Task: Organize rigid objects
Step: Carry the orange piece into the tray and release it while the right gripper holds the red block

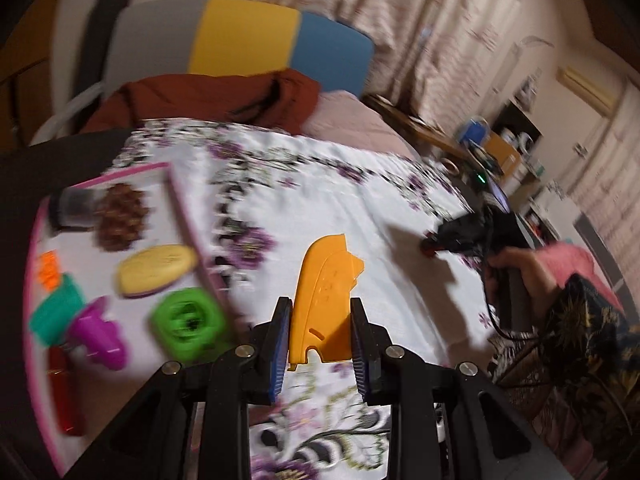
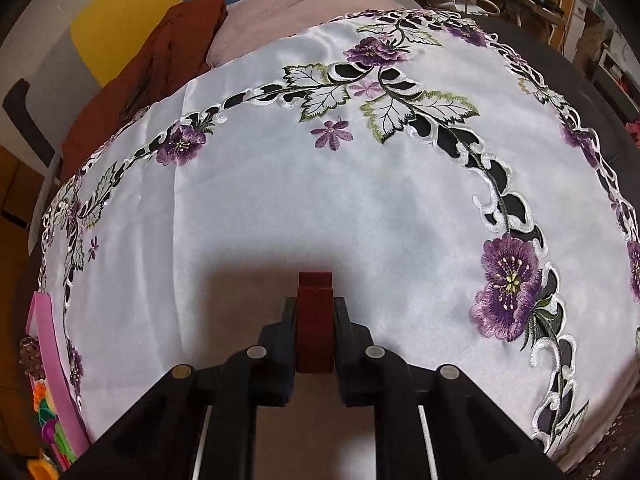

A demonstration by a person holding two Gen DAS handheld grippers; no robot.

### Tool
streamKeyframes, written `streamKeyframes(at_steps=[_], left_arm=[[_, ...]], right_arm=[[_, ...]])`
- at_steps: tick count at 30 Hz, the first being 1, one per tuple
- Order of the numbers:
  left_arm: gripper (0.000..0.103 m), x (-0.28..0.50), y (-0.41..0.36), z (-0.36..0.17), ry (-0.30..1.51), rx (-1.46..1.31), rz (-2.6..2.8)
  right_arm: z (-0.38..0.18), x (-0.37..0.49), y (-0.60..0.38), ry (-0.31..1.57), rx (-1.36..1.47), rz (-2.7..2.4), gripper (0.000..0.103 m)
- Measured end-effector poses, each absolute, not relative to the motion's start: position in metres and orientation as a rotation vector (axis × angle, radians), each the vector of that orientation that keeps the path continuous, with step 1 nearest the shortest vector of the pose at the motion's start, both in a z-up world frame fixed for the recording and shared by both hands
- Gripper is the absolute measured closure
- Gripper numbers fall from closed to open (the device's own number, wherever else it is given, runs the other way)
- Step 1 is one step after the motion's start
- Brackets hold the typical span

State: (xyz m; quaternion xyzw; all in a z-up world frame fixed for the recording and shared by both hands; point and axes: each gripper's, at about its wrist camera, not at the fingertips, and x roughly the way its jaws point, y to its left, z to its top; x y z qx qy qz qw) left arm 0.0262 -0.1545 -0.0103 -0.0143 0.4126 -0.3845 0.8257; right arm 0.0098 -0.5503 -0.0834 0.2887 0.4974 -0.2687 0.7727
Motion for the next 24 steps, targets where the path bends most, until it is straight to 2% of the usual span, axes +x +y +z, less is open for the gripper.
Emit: streamKeyframes(at_steps=[12,24], left_arm=[[0.075,0.05,-0.038,-0.035,0.948,-0.189,-0.5],[0.075,0.045,-0.059,-0.065,1.027,-0.101,-0.525]], right_arm=[[-0.085,0.015,-0.549,1.09,0.582,-0.584,0.089],[-0.086,0.018,-0.549,1.1,0.546,-0.583,0.089]])
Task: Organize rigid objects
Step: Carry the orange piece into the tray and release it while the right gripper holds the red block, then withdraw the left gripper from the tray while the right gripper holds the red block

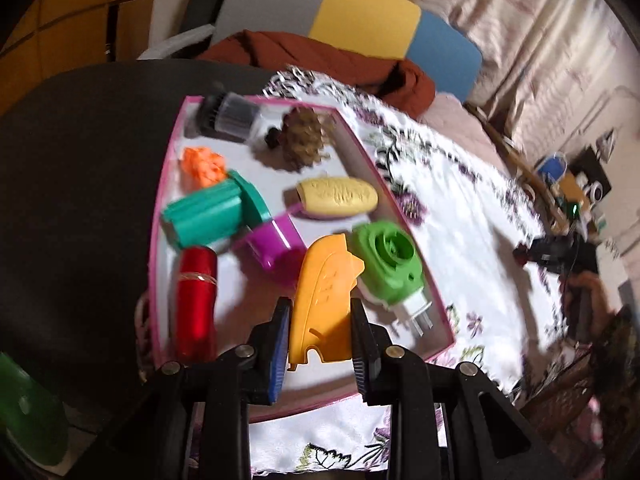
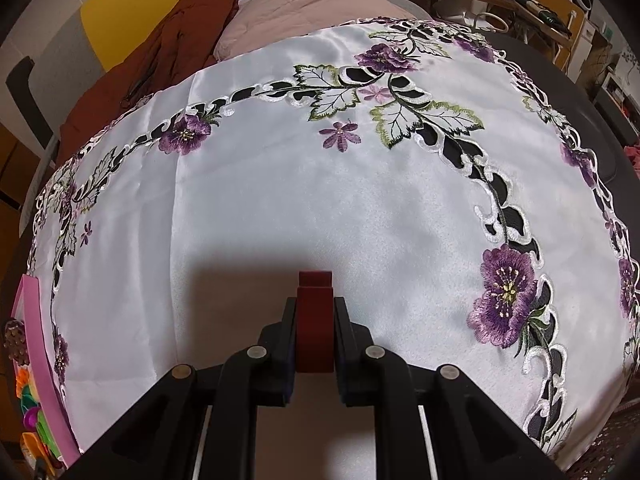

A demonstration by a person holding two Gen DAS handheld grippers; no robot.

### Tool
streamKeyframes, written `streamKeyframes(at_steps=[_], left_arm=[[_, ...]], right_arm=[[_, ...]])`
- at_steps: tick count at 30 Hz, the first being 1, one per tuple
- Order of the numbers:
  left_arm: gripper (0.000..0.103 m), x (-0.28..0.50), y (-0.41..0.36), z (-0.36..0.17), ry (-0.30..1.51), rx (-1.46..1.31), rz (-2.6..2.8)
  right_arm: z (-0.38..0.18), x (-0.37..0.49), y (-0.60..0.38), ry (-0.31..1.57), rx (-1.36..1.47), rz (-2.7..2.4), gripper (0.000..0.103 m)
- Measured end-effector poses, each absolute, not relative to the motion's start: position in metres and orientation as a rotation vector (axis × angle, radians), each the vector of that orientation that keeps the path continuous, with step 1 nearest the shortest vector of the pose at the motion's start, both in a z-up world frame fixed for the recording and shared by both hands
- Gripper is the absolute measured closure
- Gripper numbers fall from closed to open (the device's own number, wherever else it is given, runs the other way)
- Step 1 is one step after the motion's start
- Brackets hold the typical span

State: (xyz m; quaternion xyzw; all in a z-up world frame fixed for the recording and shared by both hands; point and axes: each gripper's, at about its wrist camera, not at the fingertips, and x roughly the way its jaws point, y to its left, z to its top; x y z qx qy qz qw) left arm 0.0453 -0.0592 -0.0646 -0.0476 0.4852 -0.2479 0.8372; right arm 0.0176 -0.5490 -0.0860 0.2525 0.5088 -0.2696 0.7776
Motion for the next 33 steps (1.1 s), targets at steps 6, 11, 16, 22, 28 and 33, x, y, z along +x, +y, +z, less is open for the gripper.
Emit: streamKeyframes(at_steps=[6,11,16,22,28,33], left_arm=[[0.07,0.048,-0.061,-0.071,1.033,-0.079,-0.503],[0.07,0.047,-0.056,-0.069,1.01,-0.053,-0.46],[0.068,0.047,-0.056,-0.059,0.963,0.001,-0.395],[0.056,0.047,-0.052,-0.042,0.912,0.005,-0.35],[0.054,0.047,-0.048,-0.036,0.902,-0.013,-0.321],[0.052,0.043,-0.047,-0.032,0.882,0.002,-0.309]], right_arm=[[-0.086,0.019,-0.549,1.104,0.54,-0.58,0.089],[-0.086,0.018,-0.548,1.105,0.535,-0.58,0.089],[-0.086,0.02,-0.547,1.107,0.524,-0.579,0.089],[-0.085,0.022,-0.543,1.107,0.484,-0.586,0.089],[-0.081,0.022,-0.541,1.08,0.479,-0.557,0.089],[-0.086,0.027,-0.531,1.117,0.421,-0.529,0.089]])
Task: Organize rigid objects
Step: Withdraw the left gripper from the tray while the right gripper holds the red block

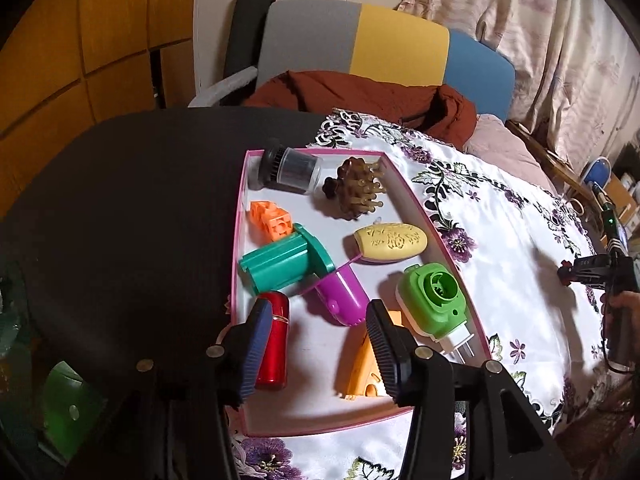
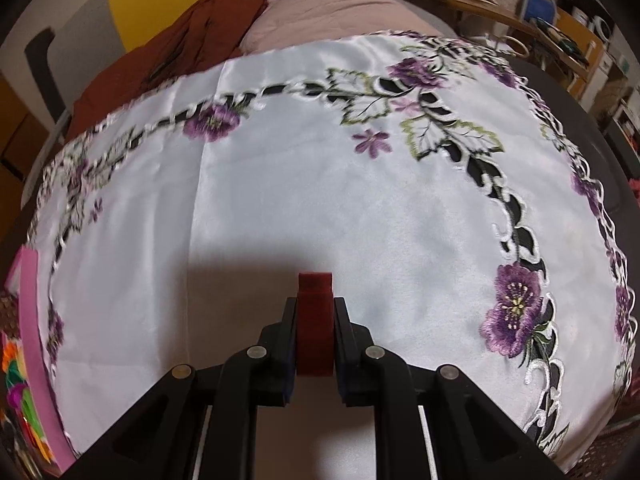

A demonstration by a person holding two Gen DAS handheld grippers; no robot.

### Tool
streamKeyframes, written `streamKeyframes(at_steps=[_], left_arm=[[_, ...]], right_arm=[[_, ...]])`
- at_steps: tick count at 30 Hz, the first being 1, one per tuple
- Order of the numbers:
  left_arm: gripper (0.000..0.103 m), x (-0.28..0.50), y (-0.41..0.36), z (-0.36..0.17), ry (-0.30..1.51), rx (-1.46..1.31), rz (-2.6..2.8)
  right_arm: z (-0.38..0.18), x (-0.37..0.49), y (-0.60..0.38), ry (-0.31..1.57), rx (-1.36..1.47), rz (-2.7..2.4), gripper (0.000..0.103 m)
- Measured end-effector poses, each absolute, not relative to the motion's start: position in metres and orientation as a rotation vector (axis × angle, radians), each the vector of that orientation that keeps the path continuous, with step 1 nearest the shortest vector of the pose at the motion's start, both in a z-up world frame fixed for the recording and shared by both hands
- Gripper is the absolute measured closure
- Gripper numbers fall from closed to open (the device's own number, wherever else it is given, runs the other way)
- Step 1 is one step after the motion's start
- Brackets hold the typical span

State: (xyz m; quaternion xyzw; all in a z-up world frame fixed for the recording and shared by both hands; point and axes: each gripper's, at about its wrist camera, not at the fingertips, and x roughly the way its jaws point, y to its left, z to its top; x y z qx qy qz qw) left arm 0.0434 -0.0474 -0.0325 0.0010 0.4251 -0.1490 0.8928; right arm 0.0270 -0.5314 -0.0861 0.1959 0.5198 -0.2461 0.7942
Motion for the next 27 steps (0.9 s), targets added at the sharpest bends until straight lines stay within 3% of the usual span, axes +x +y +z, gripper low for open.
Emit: streamKeyframes(at_steps=[11,19,27], left_arm=[[0.051,0.038,-0.044,-0.03,0.87,0.017,-0.29],[0.05,0.039,-0.036,-0.029,0.865,0.005,-0.286],[0.05,0.041,-0.022,-0.031,0.86,-0.033,-0.276]], right_arm=[[-0.071,0.028,-0.521,1.026,0.438,-0.413,0.089],[-0.07,0.037,-0.486,1.075,0.328,-0.34,0.089],[-0.019,0.051,-0.411,0.971,0.294,-0.127,0.089]])
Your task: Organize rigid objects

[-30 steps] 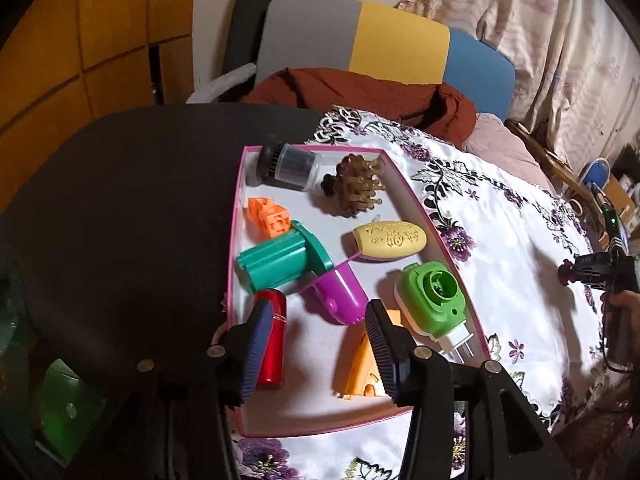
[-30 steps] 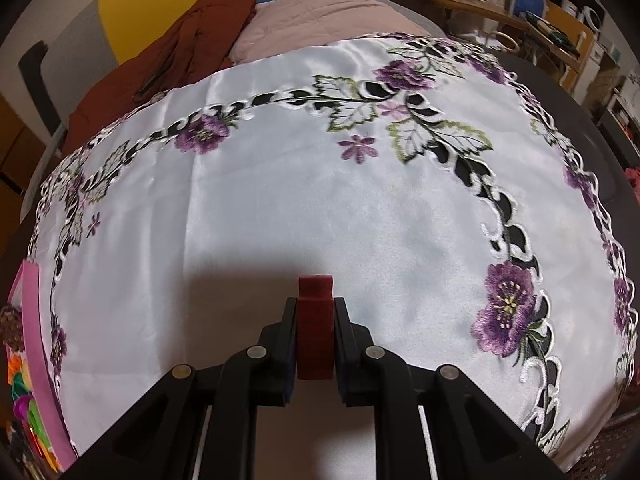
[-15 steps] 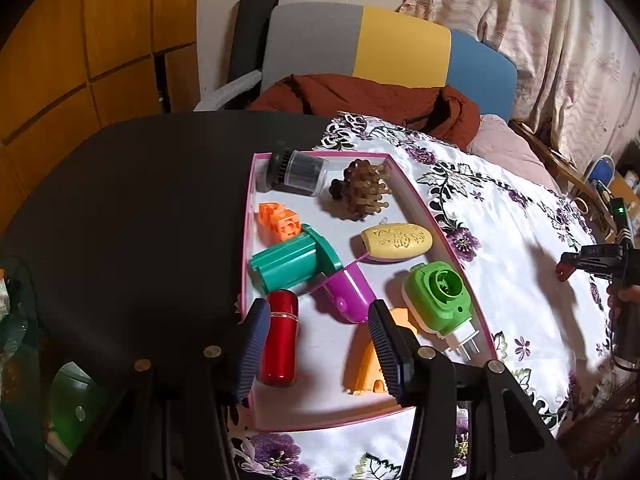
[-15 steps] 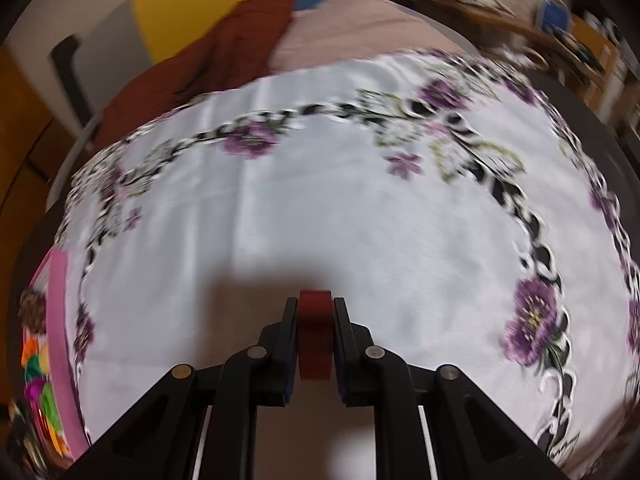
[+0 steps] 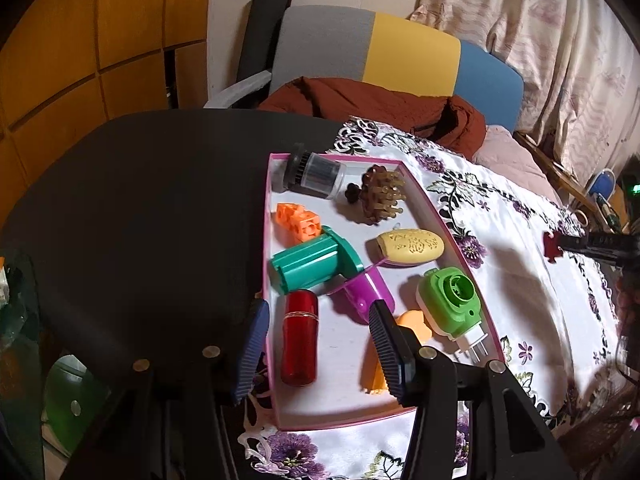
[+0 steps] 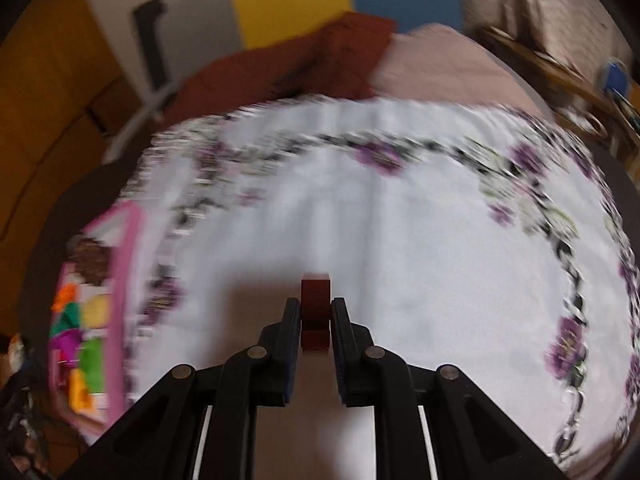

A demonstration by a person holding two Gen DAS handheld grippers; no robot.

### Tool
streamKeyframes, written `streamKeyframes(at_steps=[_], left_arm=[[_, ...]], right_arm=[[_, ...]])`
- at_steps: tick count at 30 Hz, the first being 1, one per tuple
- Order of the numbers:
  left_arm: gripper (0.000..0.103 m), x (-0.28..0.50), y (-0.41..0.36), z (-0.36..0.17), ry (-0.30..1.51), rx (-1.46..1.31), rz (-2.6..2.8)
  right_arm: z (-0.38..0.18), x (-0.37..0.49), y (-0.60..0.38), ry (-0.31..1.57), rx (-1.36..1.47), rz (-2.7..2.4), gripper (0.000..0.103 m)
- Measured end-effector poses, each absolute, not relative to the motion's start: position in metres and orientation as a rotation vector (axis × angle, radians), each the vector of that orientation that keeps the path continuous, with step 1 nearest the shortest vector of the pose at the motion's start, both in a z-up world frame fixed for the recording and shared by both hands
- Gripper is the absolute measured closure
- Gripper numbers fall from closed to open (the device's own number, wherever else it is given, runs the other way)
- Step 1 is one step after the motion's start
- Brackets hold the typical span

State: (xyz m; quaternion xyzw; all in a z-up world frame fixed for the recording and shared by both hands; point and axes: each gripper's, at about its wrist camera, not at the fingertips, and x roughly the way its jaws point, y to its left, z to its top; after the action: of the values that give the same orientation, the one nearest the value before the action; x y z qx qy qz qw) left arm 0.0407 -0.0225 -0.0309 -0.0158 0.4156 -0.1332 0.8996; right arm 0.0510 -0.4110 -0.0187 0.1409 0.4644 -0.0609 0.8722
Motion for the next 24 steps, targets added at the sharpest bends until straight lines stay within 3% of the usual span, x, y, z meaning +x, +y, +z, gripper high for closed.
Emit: streamKeyframes(at_steps=[5,10,13,16,21,24], left_arm=[[0.05,0.042,-0.005,-0.03,0.858,-0.057,-0.242],[0.041,0.042,0.013,-0.03,0.847,-0.054,-0.182],[0.033,0.043,0.023,-0.031,0.848,-0.064,-0.148],[0.014,0.042,0.029,-0.03,0.843,-0.074,-0.128],[0.0,0.038,0.03,-0.023,0.81,-0.086,-0.113],[0.0,0.036,0.03,-0.019,0.792,-0.087,-0.091]], right_arm=[[-0.004,0.076,-0.315,0.952,0.213,0.096,0.089],[-0.011,0.097,-0.222,0.974,0.141,0.28,0.089],[-0.03,0.112,-0.189,1.033,0.101,0.285,0.089],[-0.052,0.12,-0.169,1.084,0.048,0.252,0.088],[-0.068,0.115,-0.17,1.11,0.053,0.238,0.074],[-0.063,0.11,-0.173,1.079,0.065,0.231,0.064]])
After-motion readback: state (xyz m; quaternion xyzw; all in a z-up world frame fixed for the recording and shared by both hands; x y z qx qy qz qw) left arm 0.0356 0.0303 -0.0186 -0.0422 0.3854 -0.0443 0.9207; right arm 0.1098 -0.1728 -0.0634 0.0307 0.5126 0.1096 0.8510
